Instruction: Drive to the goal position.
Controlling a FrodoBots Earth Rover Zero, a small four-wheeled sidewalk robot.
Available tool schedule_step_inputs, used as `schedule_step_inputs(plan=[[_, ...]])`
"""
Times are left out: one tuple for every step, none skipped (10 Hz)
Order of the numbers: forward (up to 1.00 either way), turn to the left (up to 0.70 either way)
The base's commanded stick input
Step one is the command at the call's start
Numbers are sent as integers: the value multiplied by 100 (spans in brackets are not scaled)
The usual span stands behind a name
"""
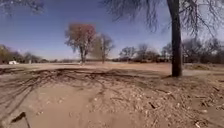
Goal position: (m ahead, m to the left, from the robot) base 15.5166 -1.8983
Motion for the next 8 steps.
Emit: schedule_step_inputs(plan=[[100,0],[100,0],[100,0],[100,0],[100,0],[100,0],[100,0],[100,0]])
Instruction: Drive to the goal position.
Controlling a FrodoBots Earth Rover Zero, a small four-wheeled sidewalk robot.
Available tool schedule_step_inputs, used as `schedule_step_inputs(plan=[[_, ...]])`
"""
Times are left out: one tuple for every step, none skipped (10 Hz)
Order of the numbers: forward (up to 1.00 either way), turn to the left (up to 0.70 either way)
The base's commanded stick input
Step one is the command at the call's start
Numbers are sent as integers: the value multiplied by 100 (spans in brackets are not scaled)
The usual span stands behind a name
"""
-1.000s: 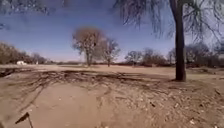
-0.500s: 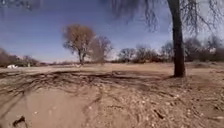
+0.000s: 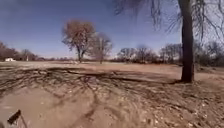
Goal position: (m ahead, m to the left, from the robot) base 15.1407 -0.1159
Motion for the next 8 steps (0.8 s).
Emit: schedule_step_inputs(plan=[[100,0],[100,0],[100,0],[100,0],[100,0],[100,0],[100,0],[100,0]])
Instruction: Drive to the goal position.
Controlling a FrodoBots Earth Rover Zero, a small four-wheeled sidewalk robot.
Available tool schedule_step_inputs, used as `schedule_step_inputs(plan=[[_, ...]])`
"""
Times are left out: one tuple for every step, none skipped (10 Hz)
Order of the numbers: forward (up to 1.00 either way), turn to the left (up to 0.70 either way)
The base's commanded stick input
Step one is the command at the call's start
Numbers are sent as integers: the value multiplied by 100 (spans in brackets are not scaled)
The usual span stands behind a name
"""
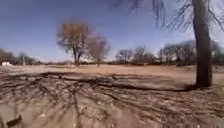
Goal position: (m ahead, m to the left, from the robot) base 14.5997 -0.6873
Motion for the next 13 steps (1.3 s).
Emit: schedule_step_inputs(plan=[[100,0],[100,0],[100,0],[100,0],[100,0],[100,0],[100,0],[100,0],[100,0],[100,0],[100,0],[100,0],[100,0]])
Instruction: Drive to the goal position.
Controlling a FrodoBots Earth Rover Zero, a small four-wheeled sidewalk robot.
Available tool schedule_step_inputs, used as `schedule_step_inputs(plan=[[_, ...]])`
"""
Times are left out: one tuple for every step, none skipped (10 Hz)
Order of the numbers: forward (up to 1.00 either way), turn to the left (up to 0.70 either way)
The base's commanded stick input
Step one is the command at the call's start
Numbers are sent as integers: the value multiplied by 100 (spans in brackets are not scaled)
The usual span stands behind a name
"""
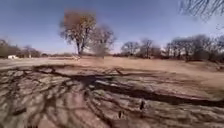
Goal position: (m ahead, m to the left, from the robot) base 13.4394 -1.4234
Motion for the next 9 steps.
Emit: schedule_step_inputs(plan=[[100,0],[100,0],[100,0],[100,0],[100,0],[100,0],[100,0],[100,0],[100,0]])
